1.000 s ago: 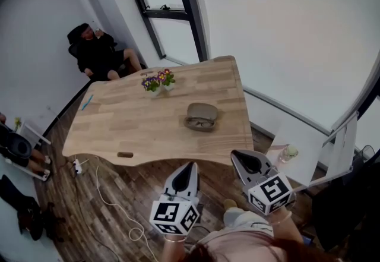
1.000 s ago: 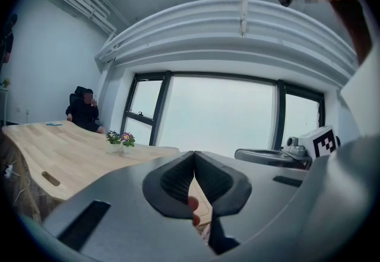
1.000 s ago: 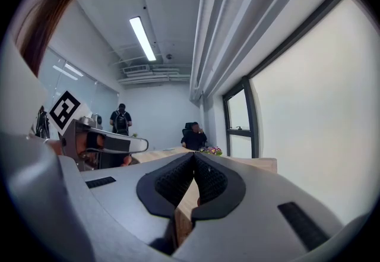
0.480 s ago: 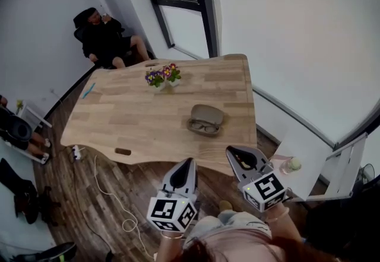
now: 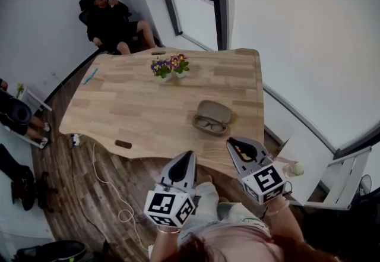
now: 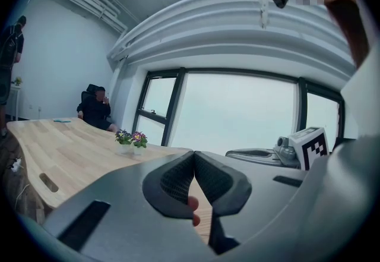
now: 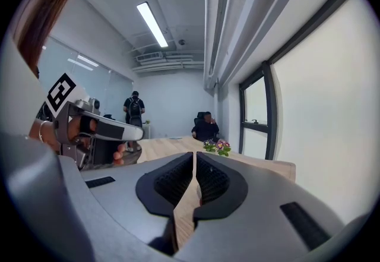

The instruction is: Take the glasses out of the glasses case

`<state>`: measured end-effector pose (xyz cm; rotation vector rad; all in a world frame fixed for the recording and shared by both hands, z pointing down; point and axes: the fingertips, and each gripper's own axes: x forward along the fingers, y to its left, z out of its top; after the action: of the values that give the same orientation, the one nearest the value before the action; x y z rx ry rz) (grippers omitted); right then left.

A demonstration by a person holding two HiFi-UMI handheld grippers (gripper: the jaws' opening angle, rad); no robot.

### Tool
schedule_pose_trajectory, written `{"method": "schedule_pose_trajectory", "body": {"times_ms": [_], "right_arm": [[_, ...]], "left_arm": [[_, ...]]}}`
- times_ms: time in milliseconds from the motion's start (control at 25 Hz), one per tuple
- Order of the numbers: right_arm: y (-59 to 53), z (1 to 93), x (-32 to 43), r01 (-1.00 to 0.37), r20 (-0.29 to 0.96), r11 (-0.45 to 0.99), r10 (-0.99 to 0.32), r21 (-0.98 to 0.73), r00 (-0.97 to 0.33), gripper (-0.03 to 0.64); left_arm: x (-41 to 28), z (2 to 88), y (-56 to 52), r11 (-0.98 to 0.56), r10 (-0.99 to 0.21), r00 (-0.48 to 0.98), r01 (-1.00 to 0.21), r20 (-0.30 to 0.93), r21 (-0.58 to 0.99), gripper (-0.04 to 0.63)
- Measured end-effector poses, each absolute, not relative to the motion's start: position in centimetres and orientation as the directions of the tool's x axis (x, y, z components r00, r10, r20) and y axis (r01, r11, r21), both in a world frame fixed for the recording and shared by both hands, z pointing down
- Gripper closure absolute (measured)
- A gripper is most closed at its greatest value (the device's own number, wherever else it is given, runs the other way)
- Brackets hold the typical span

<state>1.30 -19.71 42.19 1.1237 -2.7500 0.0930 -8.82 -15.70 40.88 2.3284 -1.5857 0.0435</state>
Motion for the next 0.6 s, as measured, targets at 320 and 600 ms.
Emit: {"method": "schedule_pose_trajectory", "body": {"times_ms": [320, 600], "right_arm": [[-23.5, 44.0, -1.0, -0.698, 0.224, 0.716, -0.683, 0.020, -0.695, 0.612], [-26.7, 45.9, -2.6, -0.699, 0.281, 0.714, -0.680, 0.042, -0.677, 0.598]], "left_arm": [[-11.2, 41.0, -19.6, -0.362, -0.889, 0.412, -0.900, 0.200, 0.243, 0.594], [-13.0, 41.9, -22.8, -0.388, -0.875, 0.437, -0.890, 0.206, 0.239, 0.594]]}}
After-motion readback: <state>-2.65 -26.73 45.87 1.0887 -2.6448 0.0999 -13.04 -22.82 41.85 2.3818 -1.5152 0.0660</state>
